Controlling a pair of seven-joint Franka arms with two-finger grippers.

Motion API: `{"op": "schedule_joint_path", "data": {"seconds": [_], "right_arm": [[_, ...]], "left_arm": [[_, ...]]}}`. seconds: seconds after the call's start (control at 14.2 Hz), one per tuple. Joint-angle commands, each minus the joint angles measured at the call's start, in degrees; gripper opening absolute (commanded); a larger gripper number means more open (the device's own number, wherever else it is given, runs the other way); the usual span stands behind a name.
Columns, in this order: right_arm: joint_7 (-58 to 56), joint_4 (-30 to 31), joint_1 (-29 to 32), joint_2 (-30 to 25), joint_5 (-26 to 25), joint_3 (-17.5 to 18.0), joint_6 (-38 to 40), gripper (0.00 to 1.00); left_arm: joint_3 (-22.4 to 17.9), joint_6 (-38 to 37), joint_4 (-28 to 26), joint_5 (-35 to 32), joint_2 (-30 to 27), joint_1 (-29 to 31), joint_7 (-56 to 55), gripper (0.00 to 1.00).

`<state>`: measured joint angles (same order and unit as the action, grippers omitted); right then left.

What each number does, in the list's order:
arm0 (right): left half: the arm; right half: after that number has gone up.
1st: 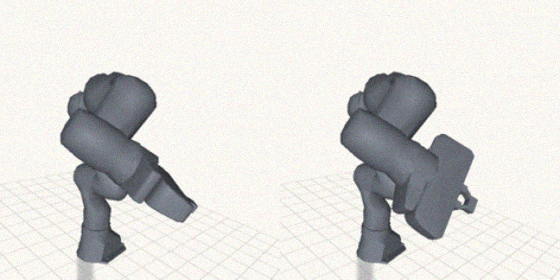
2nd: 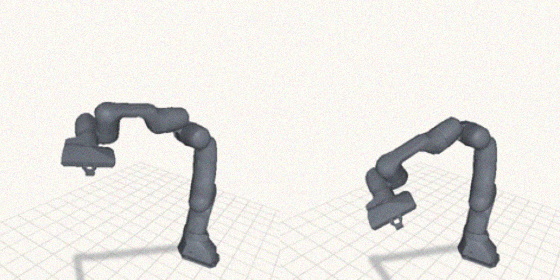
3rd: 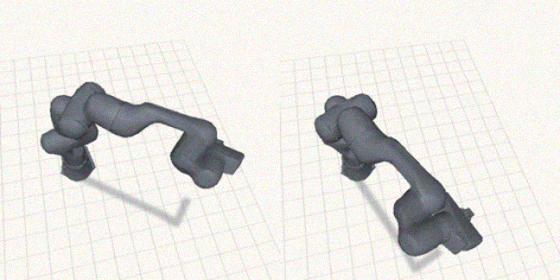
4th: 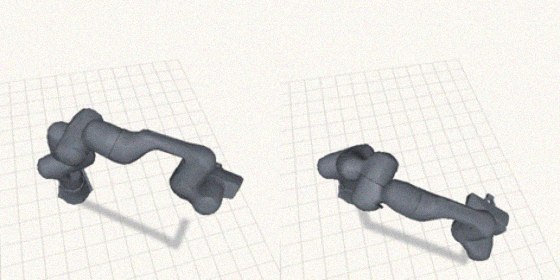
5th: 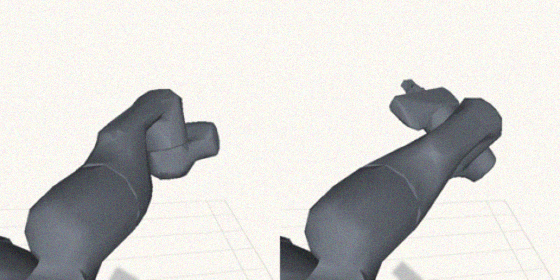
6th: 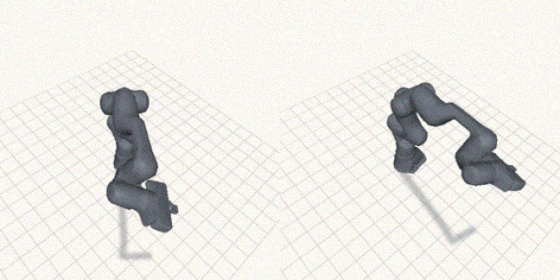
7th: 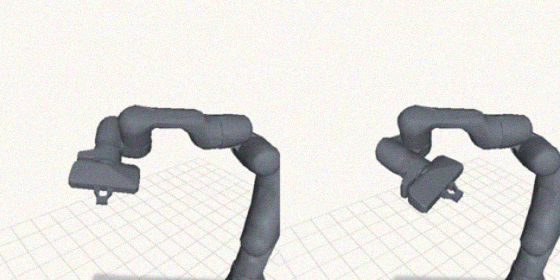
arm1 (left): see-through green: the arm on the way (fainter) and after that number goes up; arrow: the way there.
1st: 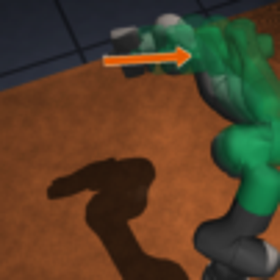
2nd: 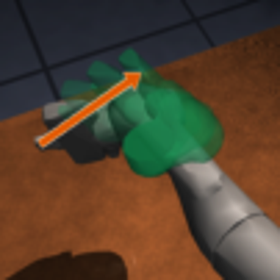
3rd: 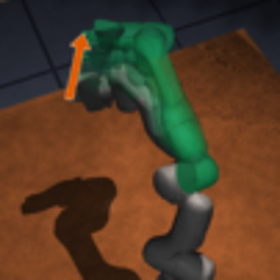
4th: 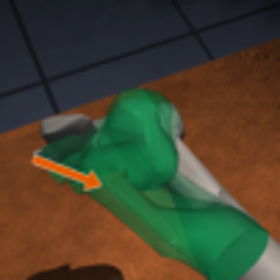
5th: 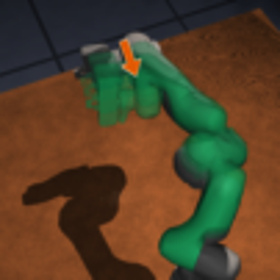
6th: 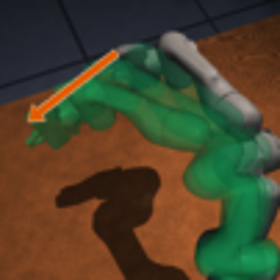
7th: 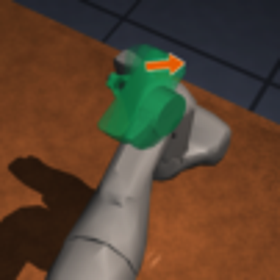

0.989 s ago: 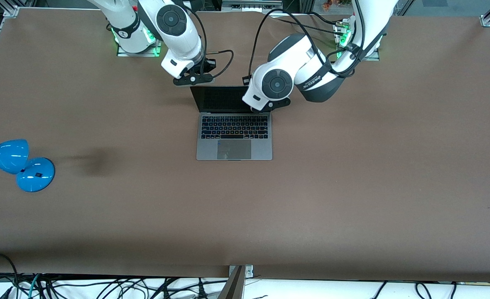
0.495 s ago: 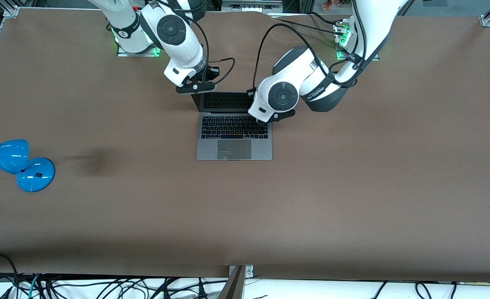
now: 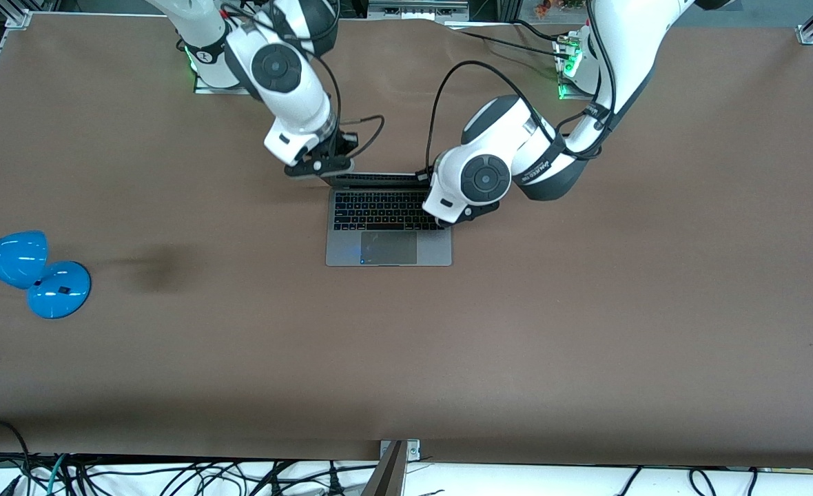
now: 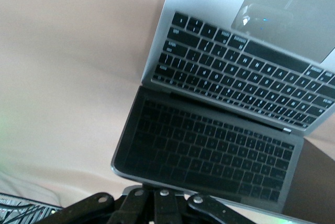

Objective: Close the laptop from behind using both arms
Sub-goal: 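Push the screen down toward the keyboard with both grippers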

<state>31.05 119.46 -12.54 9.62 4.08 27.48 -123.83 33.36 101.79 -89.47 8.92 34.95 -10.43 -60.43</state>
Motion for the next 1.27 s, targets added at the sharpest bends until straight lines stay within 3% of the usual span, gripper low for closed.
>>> {"op": "schedule_joint_path", "data": {"seconds": [0.0, 0.28, 0.99, 1.2], "right_arm": [[-0.5, -4.9, 0.9, 5.5, -2.2, 0.5, -0.4, 0.0], [-0.5, -7.6, 1.7, 8.1, -4.6, 0.3, -0.9, 0.0], [-0.5, -13.5, 1.7, 16.0, -8.8, -1.4, -3.5, 0.0], [-0.5, -15.1, 1.7, 18.0, -9.0, -2.4, -4.6, 0.0]], "left_arm": [[0.1, 0.3, 3.1, -2.8, 4.1, -0.4, -0.8, 0.0], [0.0, 1.0, 5.4, -4.3, 5.9, -0.5, -0.8, 0.0], [-2.1, 9.1, 5.5, -5.0, 7.8, -0.8, -0.3, 0.0], [-2.2, 10.3, 5.7, -8.6, 8.9, -0.8, -0.6, 0.0]]}}
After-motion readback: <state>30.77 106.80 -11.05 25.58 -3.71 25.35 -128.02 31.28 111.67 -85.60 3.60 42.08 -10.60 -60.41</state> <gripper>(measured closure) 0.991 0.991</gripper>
